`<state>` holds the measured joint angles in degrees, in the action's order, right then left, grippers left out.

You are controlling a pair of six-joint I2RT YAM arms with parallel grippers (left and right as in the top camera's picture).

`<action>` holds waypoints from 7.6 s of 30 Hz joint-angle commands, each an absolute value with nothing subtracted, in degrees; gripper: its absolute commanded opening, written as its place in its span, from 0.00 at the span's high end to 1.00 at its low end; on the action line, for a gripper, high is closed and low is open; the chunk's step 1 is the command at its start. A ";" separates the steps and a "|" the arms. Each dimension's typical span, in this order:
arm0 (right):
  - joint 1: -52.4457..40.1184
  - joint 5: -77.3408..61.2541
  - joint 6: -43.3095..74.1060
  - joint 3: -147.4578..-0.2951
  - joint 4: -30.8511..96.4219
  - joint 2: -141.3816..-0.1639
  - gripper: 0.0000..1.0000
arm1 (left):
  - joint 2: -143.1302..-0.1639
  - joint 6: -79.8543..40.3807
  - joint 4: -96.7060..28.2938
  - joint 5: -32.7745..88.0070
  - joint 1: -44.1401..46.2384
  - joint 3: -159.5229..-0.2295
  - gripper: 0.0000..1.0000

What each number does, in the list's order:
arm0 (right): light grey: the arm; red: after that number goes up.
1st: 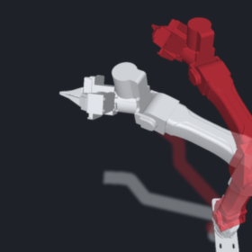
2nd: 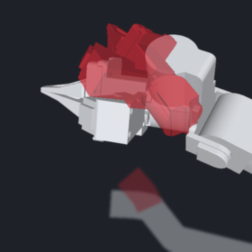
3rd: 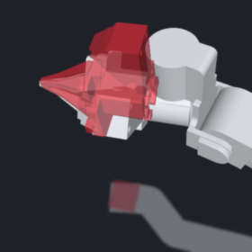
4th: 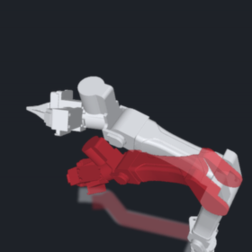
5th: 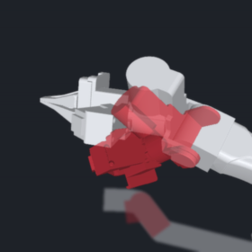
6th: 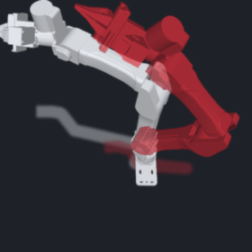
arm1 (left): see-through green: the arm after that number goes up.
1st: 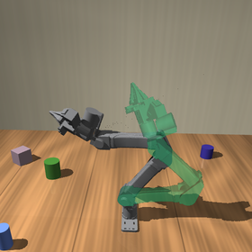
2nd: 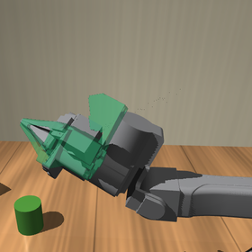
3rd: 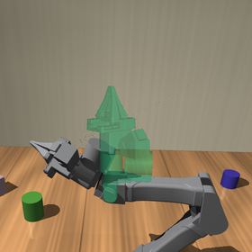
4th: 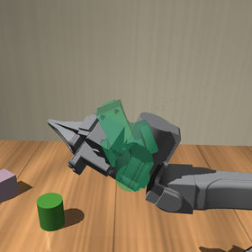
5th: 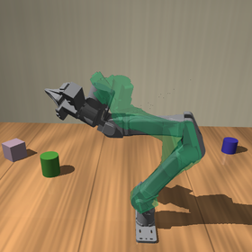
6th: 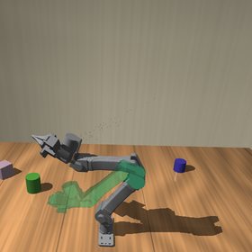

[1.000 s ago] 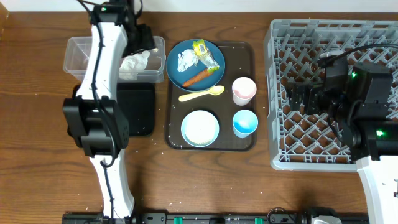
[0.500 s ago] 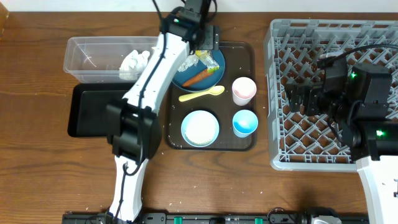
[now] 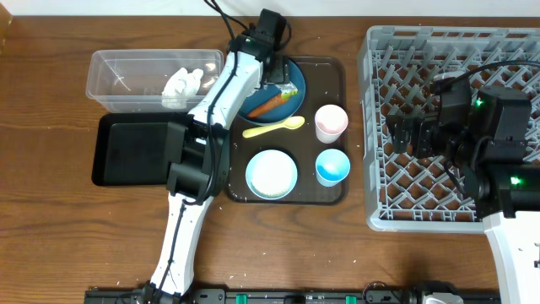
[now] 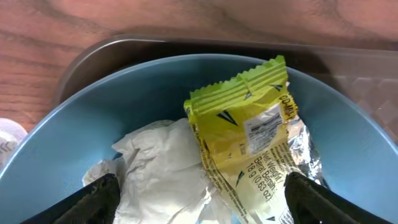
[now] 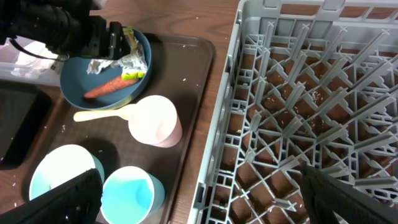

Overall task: Sort waste into correct bins and load items into the dishwasher rack
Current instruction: 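Return the left gripper to the plate and grasp the yellow-green wrapper, then carry the wrapper with the left gripper and release it into the clear bin, then reach the left gripper to the plate and grasp the orange carrot, then move the carrot with the left gripper and drop it on the black tray, then reach the left gripper to the white bowl of rice and grasp its rim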

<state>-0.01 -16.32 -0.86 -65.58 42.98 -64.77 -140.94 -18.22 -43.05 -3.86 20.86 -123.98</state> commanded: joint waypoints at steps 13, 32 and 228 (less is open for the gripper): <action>-0.78 -16.51 -1.34 -66.63 43.20 -64.90 0.01 | -145.25 -19.03 -42.57 -4.97 20.99 -124.14 0.86; -0.78 -16.51 -1.34 -66.63 43.09 -64.90 0.01 | -124.03 -19.20 -47.68 -4.43 20.62 -124.42 0.94; -0.84 -17.02 -0.01 -66.63 41.43 -67.94 0.01 | -109.60 -32.73 -43.35 0.91 38.35 -79.72 0.51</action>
<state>-0.01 -16.36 -0.60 -65.63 41.32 -67.66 -107.92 -29.41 -43.05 1.32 38.41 -80.16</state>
